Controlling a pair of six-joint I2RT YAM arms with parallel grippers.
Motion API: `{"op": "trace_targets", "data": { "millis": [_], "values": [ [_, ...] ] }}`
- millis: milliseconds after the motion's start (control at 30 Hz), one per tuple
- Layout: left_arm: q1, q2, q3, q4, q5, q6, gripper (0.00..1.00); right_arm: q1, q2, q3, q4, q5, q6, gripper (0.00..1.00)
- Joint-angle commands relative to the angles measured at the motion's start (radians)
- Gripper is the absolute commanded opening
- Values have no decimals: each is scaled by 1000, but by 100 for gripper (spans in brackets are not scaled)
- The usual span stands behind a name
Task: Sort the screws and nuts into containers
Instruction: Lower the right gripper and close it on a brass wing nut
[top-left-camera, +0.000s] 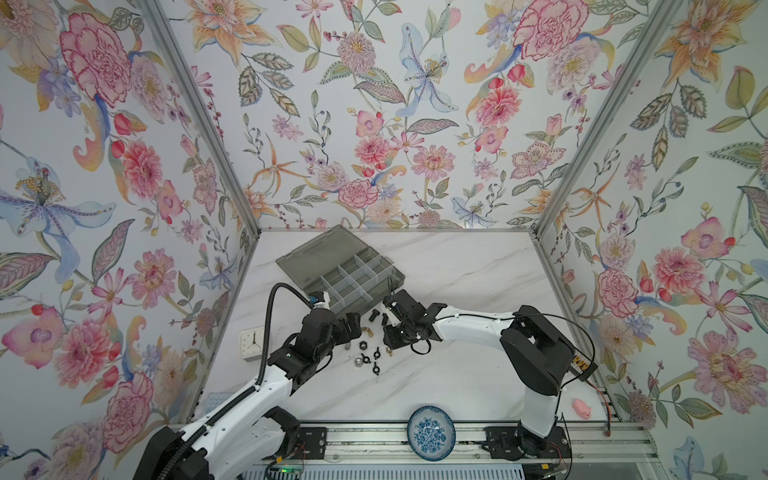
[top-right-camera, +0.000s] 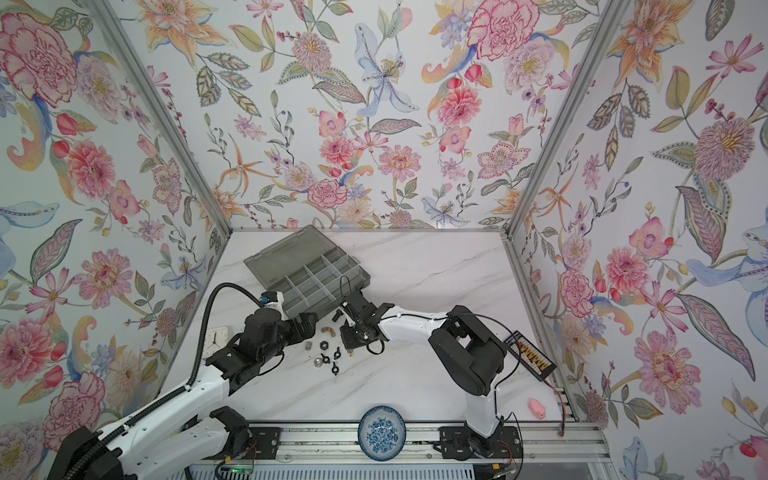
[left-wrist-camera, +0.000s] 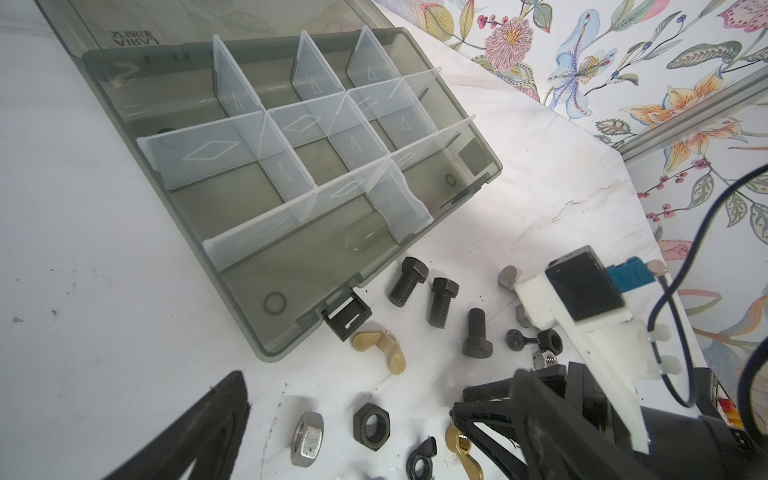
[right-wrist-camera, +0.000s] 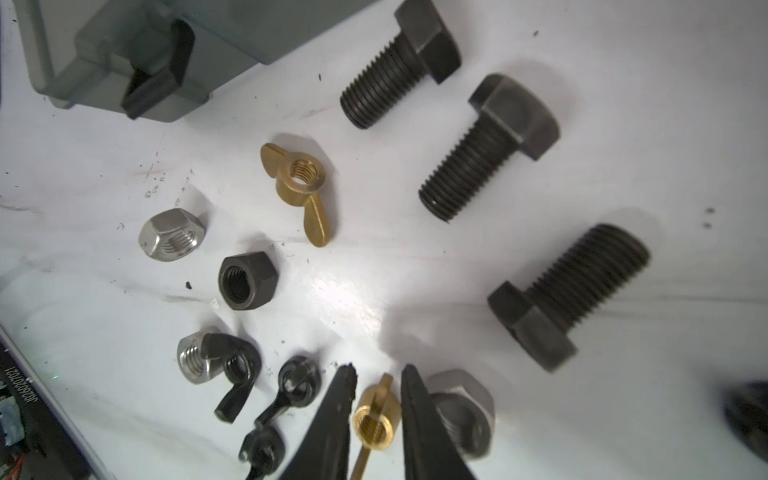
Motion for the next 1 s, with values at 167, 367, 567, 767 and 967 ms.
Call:
{"op": "trace_targets", "data": {
  "millis": [167, 367, 567, 767, 967],
  "values": [
    [13, -10, -16, -16, 18, 16, 99, 4, 26, 18, -27, 24, 15, 18],
    [15, -9, -20, -14, 18, 17, 99, 4, 29, 20, -27, 24, 16, 16],
    [17, -13, -23, -14, 21, 17, 99, 4, 29, 20, -27, 27, 15, 11],
    [19, -17, -27, -17, 22, 18, 99, 3, 23, 18, -27, 25, 14, 2],
    [26, -52, -24, -29, 26, 21, 99, 4, 0, 19, -9, -2, -52, 0]
  ]
}}
